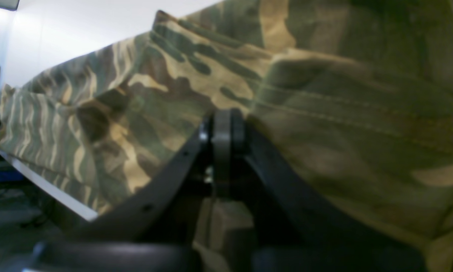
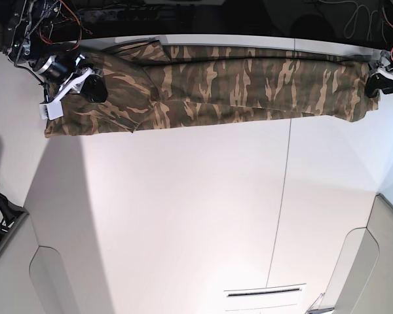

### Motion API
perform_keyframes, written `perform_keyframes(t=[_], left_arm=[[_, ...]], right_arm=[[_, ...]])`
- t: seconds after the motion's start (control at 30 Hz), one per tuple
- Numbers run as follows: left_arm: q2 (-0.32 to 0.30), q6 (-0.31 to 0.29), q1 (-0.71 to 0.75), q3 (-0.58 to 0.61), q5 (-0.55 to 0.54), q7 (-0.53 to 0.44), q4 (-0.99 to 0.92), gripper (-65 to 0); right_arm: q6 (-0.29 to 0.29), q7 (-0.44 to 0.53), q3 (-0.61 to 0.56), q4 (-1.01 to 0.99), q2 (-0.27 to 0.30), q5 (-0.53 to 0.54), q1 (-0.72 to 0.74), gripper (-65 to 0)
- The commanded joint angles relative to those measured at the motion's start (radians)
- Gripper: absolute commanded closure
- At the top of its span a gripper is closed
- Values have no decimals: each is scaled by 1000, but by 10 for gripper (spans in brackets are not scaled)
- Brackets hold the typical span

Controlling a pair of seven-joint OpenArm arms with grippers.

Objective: Fold the T-shirt properly
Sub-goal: 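Hold the strip ends with both grippers and lift the left gripper's end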

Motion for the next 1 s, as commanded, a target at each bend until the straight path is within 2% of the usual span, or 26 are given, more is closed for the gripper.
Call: perform_keyframes(t=[0.0,0.23,0.3,0.37,0.47,0.5,0.77,0.87,0.9,0.97], left_arm=[[-15,-12,5,-3,-21,47,6,-438],[-2,-12,5,-2,-181,104,6,-432],[10,-12,5,-2,-208,129,6,-396],[21,-12,5,-2,-218,132,6,-293],[30,-12,4,-2,-227,129,6,-53],[31,-12,4,-3,-228,127,6,0],[11,-12,-56,-6,-267,120,36,0],[2,-12,-89,-6,-268,122,85,0],[-1,-12,-97,-6,-267,124,106,0],[-12,-12,-108,-6,-260,127,153,0]], right_arm=[[6,5,3,10,10,24,3,0],[6,5,3,10,10,34,3,0],[6,5,3,10,10,34,3,0],[5,5,3,10,10,34,2,0],[5,5,3,10,10,35,3,0],[5,5,3,10,10,37,3,0],[5,-8,6,13,10,138,4,-15],[6,-50,27,19,10,207,5,-192],[7,-60,37,24,10,222,5,-228],[7,-71,64,40,10,229,5,-247]])
